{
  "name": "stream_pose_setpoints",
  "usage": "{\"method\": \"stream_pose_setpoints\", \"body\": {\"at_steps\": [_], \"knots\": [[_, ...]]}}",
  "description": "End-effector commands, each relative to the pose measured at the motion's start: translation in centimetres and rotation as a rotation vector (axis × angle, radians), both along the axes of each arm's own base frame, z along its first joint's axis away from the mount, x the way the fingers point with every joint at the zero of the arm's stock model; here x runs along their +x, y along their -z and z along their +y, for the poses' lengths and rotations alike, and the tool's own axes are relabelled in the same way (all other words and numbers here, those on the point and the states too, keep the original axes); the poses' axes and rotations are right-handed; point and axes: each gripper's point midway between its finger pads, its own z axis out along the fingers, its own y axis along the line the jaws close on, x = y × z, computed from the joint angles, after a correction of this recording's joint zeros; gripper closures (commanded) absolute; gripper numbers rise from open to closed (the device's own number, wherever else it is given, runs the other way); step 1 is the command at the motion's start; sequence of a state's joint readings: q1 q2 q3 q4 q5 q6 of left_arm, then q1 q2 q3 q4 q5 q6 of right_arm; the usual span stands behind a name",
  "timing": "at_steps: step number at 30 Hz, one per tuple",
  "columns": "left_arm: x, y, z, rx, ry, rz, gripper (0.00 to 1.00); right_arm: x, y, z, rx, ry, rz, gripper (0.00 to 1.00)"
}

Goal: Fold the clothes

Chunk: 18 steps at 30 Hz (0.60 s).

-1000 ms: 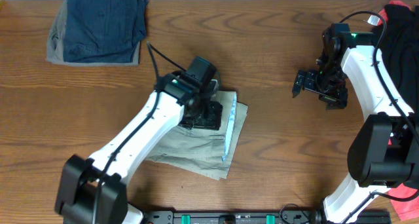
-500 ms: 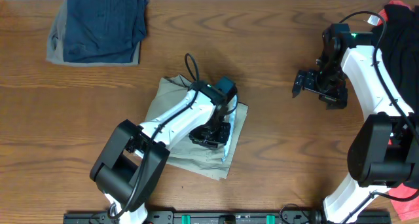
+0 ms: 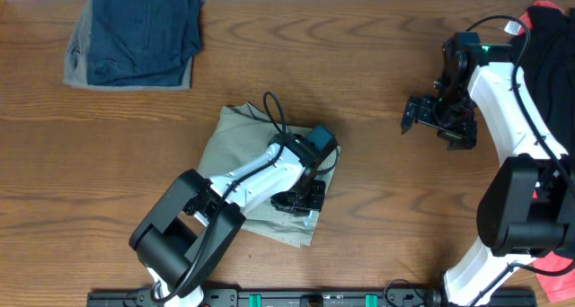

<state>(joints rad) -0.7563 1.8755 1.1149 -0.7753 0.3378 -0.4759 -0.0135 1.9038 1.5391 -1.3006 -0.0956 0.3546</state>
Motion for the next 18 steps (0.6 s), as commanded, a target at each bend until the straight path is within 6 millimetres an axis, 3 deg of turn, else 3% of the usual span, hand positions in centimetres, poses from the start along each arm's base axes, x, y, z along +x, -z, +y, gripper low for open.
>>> {"method": "stream_pose_setpoints", "body": {"at_steps": [1,5,9,12,18], "knots": [[-0.8,0.7,0.7,0.025,-0.014,0.016,0.94,0.3,-0.3,-0.1,-0.009,-0.013,-0.015,0.01],[-1.6,0.5,-0.2,-0.009,0.002,0.044,0.94,0.3,-0.3,-0.1,-0.009,-0.013,-0.015,0.01],[-2.4,-1.0,-1.5,-0.085,0.013,0.088,0.94,0.3,-0.3,-0.1,-0.009,-0.013,-0.015,0.01],[-1.9,-3.7,-2.1,-0.125,0.03,0.053,0.94,0.3,-0.3,-0.1,-0.009,-0.013,-0.015,0.01],[0.6,-11.3,-3.0,-0.263,0.05,-0.168,0.94,0.3,-0.3,-0.1,-0.009,-0.013,-0.015,0.01]]}}
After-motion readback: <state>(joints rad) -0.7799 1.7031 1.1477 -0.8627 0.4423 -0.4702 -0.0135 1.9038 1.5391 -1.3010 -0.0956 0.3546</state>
